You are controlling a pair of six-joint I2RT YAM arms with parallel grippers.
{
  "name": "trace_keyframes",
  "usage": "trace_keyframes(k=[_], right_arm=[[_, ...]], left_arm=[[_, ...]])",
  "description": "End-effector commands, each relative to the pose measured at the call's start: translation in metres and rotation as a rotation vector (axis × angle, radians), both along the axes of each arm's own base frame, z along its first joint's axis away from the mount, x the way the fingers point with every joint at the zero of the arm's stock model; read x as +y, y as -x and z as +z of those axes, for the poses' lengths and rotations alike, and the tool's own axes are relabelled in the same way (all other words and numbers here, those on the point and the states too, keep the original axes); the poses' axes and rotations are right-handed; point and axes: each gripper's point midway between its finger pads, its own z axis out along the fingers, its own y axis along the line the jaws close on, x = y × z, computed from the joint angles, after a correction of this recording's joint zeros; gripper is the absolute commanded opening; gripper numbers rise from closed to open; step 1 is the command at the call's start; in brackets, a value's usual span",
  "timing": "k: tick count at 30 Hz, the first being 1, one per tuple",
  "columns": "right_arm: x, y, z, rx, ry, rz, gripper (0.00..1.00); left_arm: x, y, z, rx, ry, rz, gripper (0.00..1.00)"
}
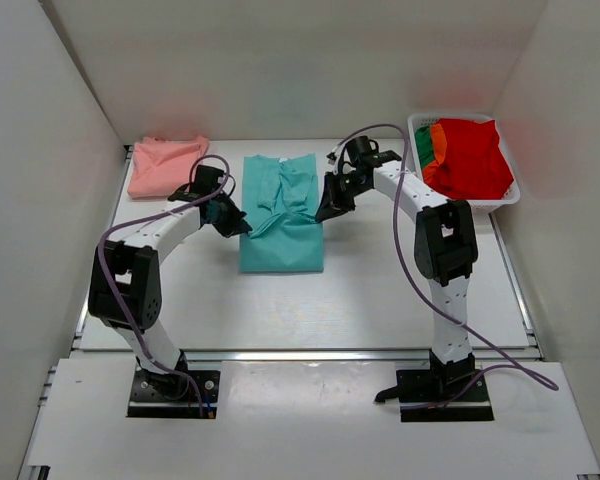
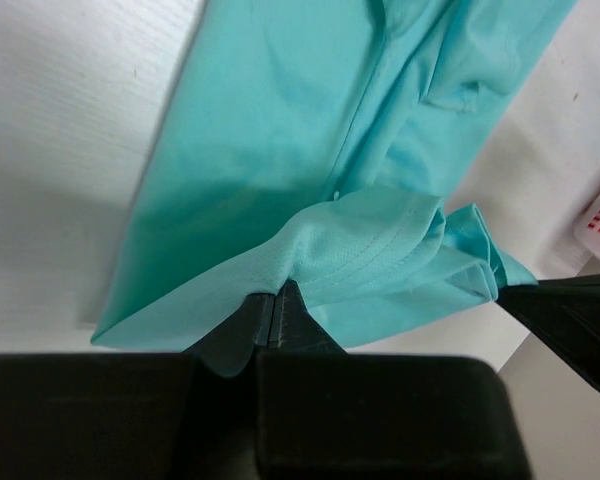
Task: Fold and stack the t-shirts
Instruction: Fold the folded rectangular tshirt in 1/3 of the way
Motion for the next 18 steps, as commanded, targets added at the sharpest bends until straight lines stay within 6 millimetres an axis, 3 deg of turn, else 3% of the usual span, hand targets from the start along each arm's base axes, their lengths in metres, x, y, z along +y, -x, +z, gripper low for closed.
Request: trace_keyframes(k=[1,7,9,10,11,15,17,18], right_arm=[[0.006,-0.020,0.016,-0.032,-0.057,-0.018,0.00],[0.004,-0.049,0.010,-0.050,-0.072,-0.050,0.00],[0.004,-0.060,0.010,-0.065,-0.074,-0.068,0.00],[0.003,-0.067,0.009,-0.079,-0.078,-0.079,0.00],[0.001,-0.071,0.004,-0.075,-0.074,-0.090,0.00],[-0.005,-0.097,0.016,-0.168,-0.106,-0.150,0.31],[-0.011,-0.109,0.029,-0.220,-0.128,-0.177,0.36],[-0.016,-0.111,0.039,-0.236,-0.138,-0.194,0.38]], left_arm=[[0.010,-0.027,0.017,-0.081,0.010,0.048,0.04],[0.013,-0.047,0.009,-0.094,0.027,0.067,0.06],[0.009,-0.057,0.003,-0.105,0.053,0.058,0.14],[0.006,-0.062,-0.003,-0.098,0.078,0.044,0.25],[0.000,-0.074,0.006,-0.142,0.123,0.024,0.35],[0.007,-0.111,0.017,-0.287,0.189,0.073,0.56],[0.013,-0.123,0.054,-0.448,0.241,0.112,0.49],[0.016,-0.121,0.051,-0.454,0.244,0.136,0.44]])
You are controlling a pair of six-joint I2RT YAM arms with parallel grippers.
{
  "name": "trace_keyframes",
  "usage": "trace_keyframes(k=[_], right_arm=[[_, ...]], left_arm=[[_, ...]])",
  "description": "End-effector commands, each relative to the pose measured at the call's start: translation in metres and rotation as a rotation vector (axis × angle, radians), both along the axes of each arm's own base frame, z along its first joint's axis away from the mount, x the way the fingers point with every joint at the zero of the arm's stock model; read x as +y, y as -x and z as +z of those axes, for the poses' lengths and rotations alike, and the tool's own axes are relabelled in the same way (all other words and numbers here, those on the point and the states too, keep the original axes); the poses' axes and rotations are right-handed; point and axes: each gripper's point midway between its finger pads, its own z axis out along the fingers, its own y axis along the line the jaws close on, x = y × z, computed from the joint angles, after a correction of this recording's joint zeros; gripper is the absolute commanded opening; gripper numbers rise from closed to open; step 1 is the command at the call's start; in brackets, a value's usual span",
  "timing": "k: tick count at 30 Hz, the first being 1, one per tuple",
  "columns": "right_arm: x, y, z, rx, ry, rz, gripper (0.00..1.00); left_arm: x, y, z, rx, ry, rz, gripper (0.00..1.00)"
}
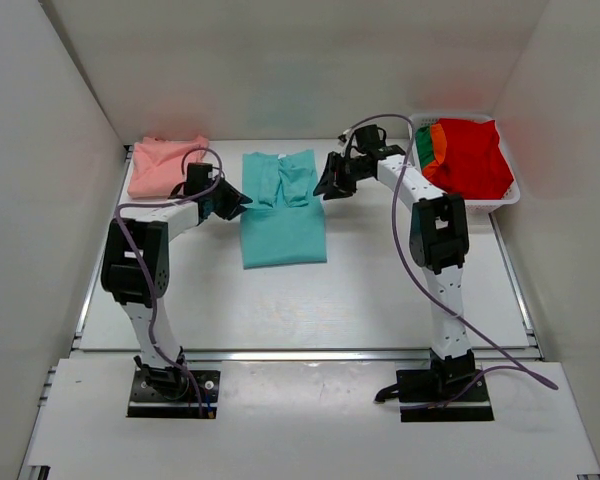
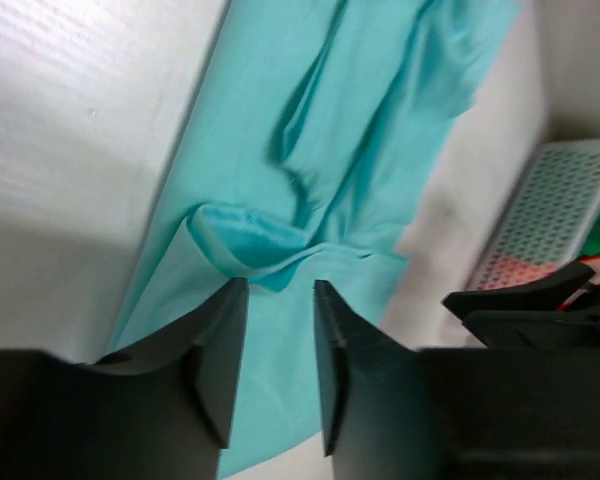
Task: Fold and stack the t-shirts
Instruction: Fold the folded rectangular tshirt in 1/3 of the way, then grab one side of the 2/3 rectangular tshirt with both arms
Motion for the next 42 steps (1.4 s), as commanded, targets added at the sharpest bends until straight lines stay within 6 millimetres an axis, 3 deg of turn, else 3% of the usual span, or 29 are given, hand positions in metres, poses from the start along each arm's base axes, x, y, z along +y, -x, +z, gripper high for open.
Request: trace_keyframes(k=[1,2,3,6,7,8,9,10,11,12,14,15,24,30,39,41,42], right_arm=[[-0.012,-0.029,0.052,-0.152,-0.069,-0.064,0.41],[-0.019,-0.029,0.057,-0.158,-0.065,-0.076,0.40],[-0.023,-0.025,0.066,-0.169,-0.061,-0.086,0.41],[-0.038,-0.005,0.067,-0.152,-0.013,-0.130,0.40],[-0.042,0.014,0.062,-0.118,0.002,-0.143,0.39],[-0.048,0.015,0.059,-0.137,0.034,-0.175,0.38],[-0.055,0.028,0.049,-0.143,0.089,-0.220,0.37],[-0.058,0.053,0.039,-0.115,0.113,-0.241,0.35],[-0.067,0.064,0.016,-0.109,0.168,-0.290,0.35],[-0.061,0.066,0.037,-0.178,0.125,-0.325,0.35],[-0.066,0.094,0.013,-0.147,0.103,-0.364,0.36],[-0.062,0.096,0.019,-0.154,0.071,-0.386,0.37],[-0.023,0.151,-0.045,0.040,0.047,-0.356,0.39],[-0.013,0.146,-0.062,0.078,0.029,-0.371,0.41],[-0.002,0.143,-0.078,0.123,0.049,-0.355,0.41],[-0.002,0.145,-0.084,0.140,0.062,-0.350,0.39],[0.000,0.147,-0.084,0.147,0.065,-0.341,0.35]], left_arm=[[0.004,-0.027,0.083,-0.308,0.087,0.050,0.42],[0.006,-0.020,0.088,-0.321,0.081,0.042,0.41],[0.007,-0.010,0.076,-0.281,0.067,0.049,0.42],[0.003,0.027,0.077,-0.260,0.018,0.007,0.45],[0.001,0.044,0.060,-0.207,-0.013,-0.002,0.46],[0.002,0.055,0.060,-0.203,-0.051,-0.018,0.46],[0.006,0.075,0.049,-0.156,-0.103,-0.009,0.47],[0.010,0.093,0.028,-0.104,-0.160,0.005,0.46],[0.010,0.100,0.032,-0.115,-0.176,0.013,0.47],[0.013,0.113,0.026,-0.118,-0.217,0.038,0.47],[0.013,0.124,0.022,-0.142,-0.254,0.052,0.45],[0.016,0.129,0.017,-0.136,-0.274,0.074,0.46],[0.032,0.142,-0.022,-0.095,-0.309,0.102,0.50],[0.014,0.140,-0.035,-0.087,-0.242,0.071,0.56],[-0.008,0.138,-0.046,-0.042,-0.198,0.023,0.54],[-0.011,0.139,-0.047,-0.037,-0.186,0.023,0.47],[-0.012,0.138,-0.050,-0.023,-0.188,0.028,0.35]])
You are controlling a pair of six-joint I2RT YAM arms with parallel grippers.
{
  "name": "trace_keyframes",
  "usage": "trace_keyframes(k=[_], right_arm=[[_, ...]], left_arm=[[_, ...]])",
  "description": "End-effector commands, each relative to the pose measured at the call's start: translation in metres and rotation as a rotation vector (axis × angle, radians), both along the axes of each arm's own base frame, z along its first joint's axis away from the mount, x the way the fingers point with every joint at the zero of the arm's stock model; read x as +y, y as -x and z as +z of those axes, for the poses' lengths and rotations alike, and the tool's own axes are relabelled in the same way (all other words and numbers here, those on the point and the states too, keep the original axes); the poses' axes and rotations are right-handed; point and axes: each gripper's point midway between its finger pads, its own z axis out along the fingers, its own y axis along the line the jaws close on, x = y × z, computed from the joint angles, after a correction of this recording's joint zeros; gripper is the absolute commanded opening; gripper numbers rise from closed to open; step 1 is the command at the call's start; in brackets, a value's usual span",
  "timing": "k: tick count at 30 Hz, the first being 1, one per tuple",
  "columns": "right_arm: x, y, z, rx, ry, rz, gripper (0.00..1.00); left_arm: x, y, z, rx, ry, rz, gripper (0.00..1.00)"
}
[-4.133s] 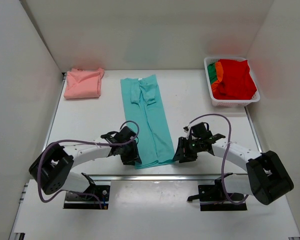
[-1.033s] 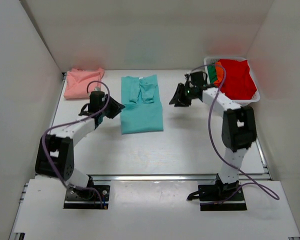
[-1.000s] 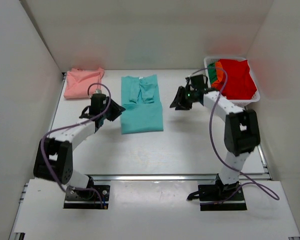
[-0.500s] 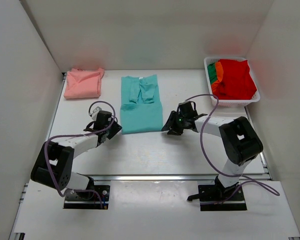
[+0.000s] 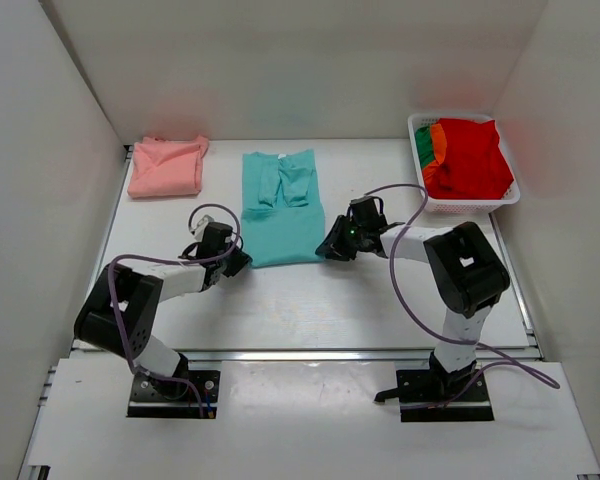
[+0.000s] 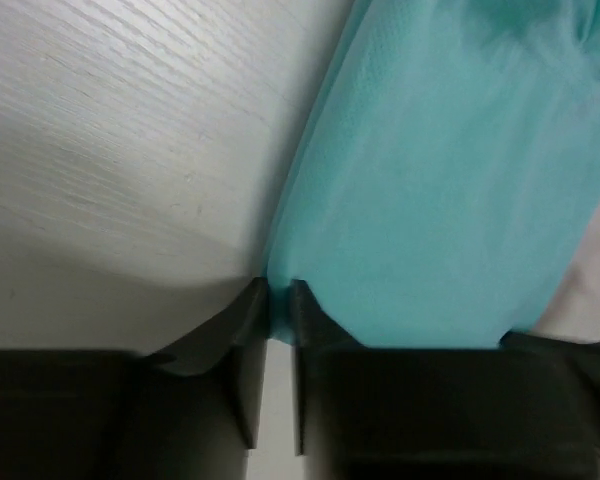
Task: Fold and stack the t-shirts
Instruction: Grab one side of the 2/3 rectangular tshirt with both arms
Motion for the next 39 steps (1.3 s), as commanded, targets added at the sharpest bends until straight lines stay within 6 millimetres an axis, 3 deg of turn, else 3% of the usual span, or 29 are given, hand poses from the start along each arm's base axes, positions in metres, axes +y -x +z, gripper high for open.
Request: trace_keyframes(k=[1,2,3,5,6,8,9,11,13,14,15,17,18,21,28,33,35,37,38,39], right_arm=[[0.001,0.007,-0.017,0.038,0.045,0.013,0.20],[0.001,0.011,-0.017,0.046,0.039,0.019,0.00],[-0.002,0.019,-0.020,0.081,0.052,0.026,0.00],[-0.012,0.036,-0.011,0.094,0.077,0.051,0.00],[-0.018,0.048,-0.011,0.121,0.102,0.062,0.01],[-0.032,0.073,-0.004,0.125,0.120,0.093,0.00],[-0.031,0.086,-0.002,0.142,0.106,0.125,0.00],[-0.041,0.114,0.002,0.146,0.116,0.169,0.00],[-0.042,0.141,0.006,0.154,0.141,0.229,0.00],[-0.040,0.155,0.007,0.150,0.147,0.263,0.00],[-0.041,0.164,0.005,0.157,0.155,0.277,0.00],[-0.042,0.190,0.009,0.154,0.146,0.306,0.00],[-0.047,0.200,0.003,0.172,0.156,0.301,0.00],[-0.053,0.216,0.013,0.148,0.111,0.272,0.00],[-0.053,0.203,0.052,0.101,0.046,0.265,0.00],[-0.048,0.164,0.083,0.055,0.026,0.269,0.00],[-0.049,0.147,0.094,0.040,0.021,0.262,0.00],[-0.048,0.122,0.108,0.010,0.023,0.269,0.00],[-0.053,0.115,0.111,0.009,0.032,0.255,0.00],[-0.053,0.099,0.119,-0.014,0.030,0.252,0.00]], left_arm=[[-0.013,0.000,0.000,0.027,0.042,-0.024,0.20],[-0.010,0.002,-0.003,0.044,0.045,-0.016,0.12],[-0.012,0.005,-0.001,0.056,0.048,-0.030,0.00],[-0.007,0.026,-0.005,0.123,0.015,-0.047,0.00],[-0.008,0.030,0.004,0.114,0.015,-0.061,0.00],[-0.002,0.066,-0.005,0.194,-0.010,-0.089,0.00],[-0.003,0.070,0.004,0.169,0.000,-0.098,0.00],[-0.003,0.109,-0.003,0.235,0.004,-0.135,0.00],[-0.010,0.130,0.007,0.206,0.037,-0.164,0.00],[-0.009,0.150,-0.003,0.245,0.023,-0.183,0.00],[-0.012,0.154,0.006,0.215,0.066,-0.175,0.00],[-0.011,0.178,0.002,0.239,0.095,-0.161,0.00],[-0.011,0.183,0.009,0.219,0.115,-0.166,0.00],[-0.001,0.189,0.018,0.198,0.137,-0.152,0.00],[-0.017,0.182,0.055,0.155,0.195,-0.236,0.00],[-0.022,0.141,0.100,0.062,0.213,-0.212,0.00],[-0.018,0.124,0.105,0.060,0.207,-0.187,0.00],[-0.012,0.095,0.128,-0.004,0.247,-0.144,0.00],[-0.010,0.086,0.125,0.006,0.251,-0.130,0.00],[-0.010,0.070,0.143,-0.046,0.265,-0.129,0.00]])
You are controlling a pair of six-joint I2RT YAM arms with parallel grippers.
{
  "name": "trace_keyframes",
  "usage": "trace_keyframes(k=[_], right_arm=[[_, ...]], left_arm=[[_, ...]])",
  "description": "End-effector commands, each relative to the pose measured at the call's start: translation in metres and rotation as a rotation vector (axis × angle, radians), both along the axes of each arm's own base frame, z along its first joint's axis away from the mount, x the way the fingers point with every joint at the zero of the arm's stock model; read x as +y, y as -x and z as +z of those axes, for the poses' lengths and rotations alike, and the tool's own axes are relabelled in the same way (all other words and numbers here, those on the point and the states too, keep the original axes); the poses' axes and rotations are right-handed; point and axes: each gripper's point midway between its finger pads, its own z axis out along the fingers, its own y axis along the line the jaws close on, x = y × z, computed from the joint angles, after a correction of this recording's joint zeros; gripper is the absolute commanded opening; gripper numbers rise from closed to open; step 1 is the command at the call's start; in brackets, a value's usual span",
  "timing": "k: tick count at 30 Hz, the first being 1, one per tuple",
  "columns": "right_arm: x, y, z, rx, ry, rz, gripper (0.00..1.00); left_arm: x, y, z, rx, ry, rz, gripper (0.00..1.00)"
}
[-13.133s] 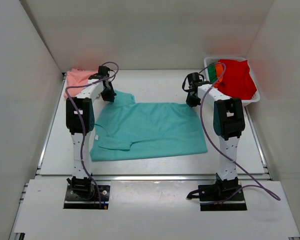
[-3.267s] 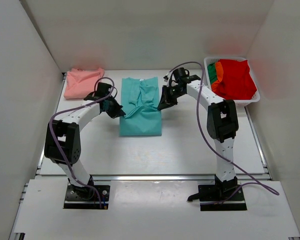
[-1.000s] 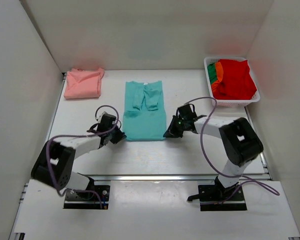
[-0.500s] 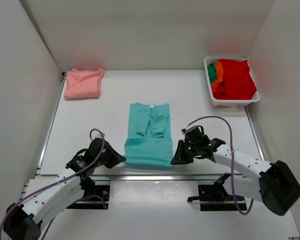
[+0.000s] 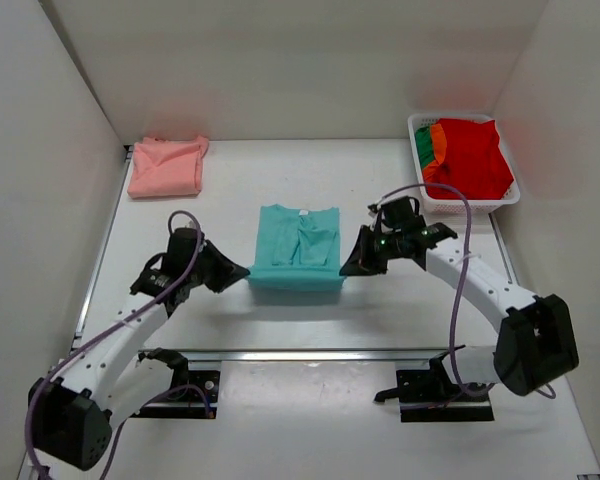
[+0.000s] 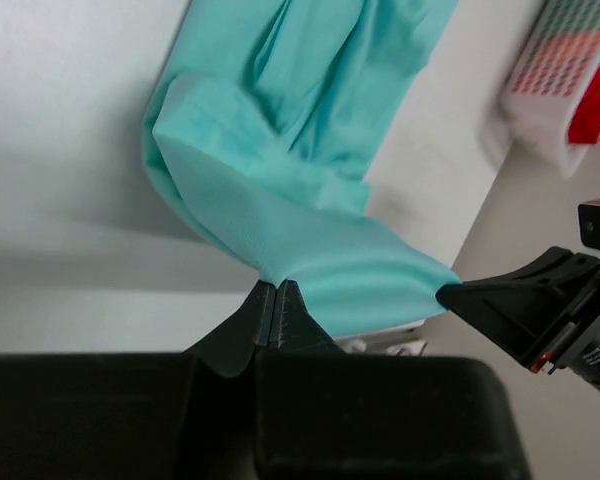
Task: Fold and stack the t-shirts
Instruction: Grab one side of the 2/3 rectangular tshirt with both arms
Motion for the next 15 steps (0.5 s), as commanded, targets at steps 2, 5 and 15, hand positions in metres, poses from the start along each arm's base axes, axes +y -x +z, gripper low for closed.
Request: trace_keyframes(k=[2,5,15], right_arm=[[-0.007,-0.041,0.021,-0.058,0.013,0.026,0.00],[-0.011,-0.083,0.028,-0.083,-0.008,-0.018,0.00],[-0.005,-0.238,-0.006,-0.187,-0.041,-0.068,0.22]], left_arm=[[0.000,-0.060,0.033,-0.102,-0.008,0.007,0.00],[-0.012,-0.099,0.038,-0.116,-0.037,-0.017,0.00],[0.008,-0.228,-0.003,-0.159,-0.084,0.134,0.38]])
